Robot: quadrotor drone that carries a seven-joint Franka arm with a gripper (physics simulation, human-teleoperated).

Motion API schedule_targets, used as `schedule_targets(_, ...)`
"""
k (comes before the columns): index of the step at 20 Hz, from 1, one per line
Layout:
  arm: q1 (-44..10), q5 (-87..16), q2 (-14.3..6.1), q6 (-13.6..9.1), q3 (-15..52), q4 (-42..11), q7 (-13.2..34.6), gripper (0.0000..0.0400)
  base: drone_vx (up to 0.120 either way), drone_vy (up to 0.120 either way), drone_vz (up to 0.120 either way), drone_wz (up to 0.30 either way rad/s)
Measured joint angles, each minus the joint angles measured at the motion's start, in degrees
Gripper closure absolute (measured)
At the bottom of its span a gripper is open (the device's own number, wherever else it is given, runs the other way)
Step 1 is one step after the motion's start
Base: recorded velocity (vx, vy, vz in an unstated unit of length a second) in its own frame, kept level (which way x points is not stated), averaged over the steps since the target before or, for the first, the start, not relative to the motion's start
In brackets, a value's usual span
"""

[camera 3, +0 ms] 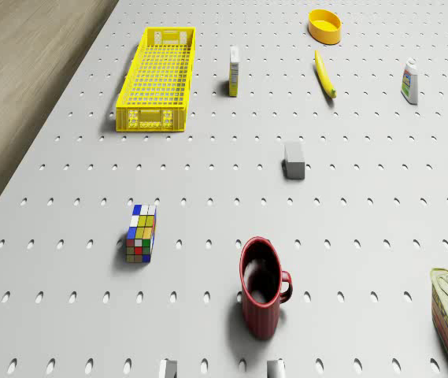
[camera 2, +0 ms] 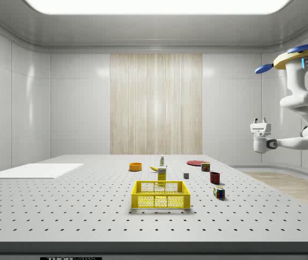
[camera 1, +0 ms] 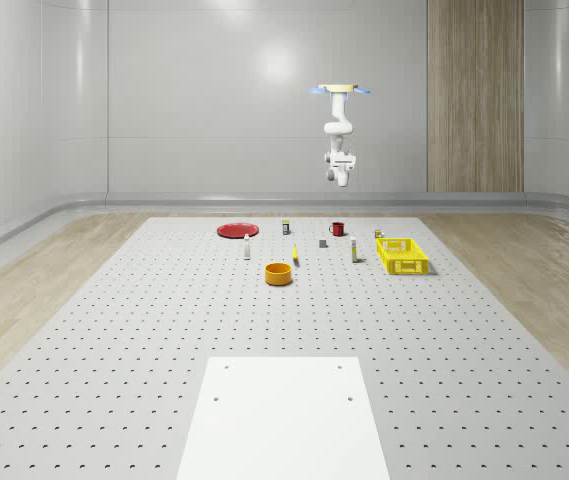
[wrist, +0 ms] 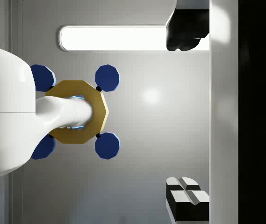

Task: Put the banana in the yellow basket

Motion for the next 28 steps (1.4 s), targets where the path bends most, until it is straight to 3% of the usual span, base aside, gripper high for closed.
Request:
schedule_targets(4, -0.11, 0.04, 0.72, -3.95, 0.06, 4.85, -0.07, 0.0000, 0.010, -0.120, 0.000, 0.000)
schedule_targets(12, -0.26, 0.10, 3.70, -9.27, 0.14, 13.51, -0.13, 0.0000, 0.120, -0.120, 0.000, 0.000)
schedule_targets(18, -0.33, 0.12, 4.71, -10.69, 0.19, 16.21, -0.16, 0.0000, 0.120, -0.120, 0.000, 0.000)
schedule_targets(28, -0.41, 0.14, 4.84, -10.85, 0.24, 16.94, -0.19, 0.0000, 0.120, -0.120, 0.000, 0.000)
